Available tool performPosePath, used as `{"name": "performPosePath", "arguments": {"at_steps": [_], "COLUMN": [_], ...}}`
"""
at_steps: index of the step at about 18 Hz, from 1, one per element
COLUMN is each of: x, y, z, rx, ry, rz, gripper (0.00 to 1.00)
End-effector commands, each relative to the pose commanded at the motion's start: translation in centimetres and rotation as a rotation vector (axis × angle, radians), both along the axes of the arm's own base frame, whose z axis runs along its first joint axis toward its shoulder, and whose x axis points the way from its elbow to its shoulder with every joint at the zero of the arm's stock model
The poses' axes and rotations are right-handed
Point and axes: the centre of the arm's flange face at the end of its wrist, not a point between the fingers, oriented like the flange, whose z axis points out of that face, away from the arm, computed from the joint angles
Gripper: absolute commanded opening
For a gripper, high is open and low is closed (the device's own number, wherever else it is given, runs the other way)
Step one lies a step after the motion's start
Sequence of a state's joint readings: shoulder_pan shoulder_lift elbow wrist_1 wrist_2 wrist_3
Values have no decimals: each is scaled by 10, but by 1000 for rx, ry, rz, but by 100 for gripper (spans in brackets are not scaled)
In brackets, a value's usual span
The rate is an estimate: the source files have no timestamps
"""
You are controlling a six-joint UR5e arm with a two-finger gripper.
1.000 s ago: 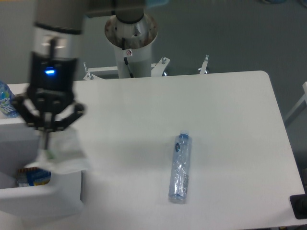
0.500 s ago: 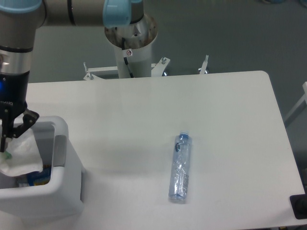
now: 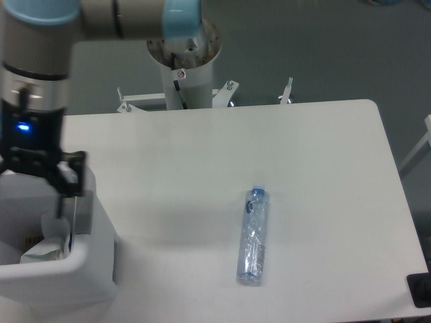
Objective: Place the trash in the trash can
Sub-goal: 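Open the gripper to drop the tissue and move toward the bottle, then lower the open gripper over the clear plastic bottle's cap end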
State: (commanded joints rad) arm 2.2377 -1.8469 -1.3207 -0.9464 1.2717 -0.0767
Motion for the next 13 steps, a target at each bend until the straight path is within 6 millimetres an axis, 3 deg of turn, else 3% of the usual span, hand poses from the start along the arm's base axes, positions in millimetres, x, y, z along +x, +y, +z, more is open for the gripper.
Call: {"name": "performPosePath", "arguments": {"at_steps": [3, 5, 7, 11, 13], "x": [-53, -69, -90, -113, -134], "y": [-26, -31, -36, -42, -45], "z": [-16, -30, -53, -116, -146], "rx": [-54, -117, -187, -343, -387], "ry": [28, 76, 110, 161, 152], "rz": [97, 109, 101, -57, -96], "gripper": [100, 100, 100, 100, 100]}}
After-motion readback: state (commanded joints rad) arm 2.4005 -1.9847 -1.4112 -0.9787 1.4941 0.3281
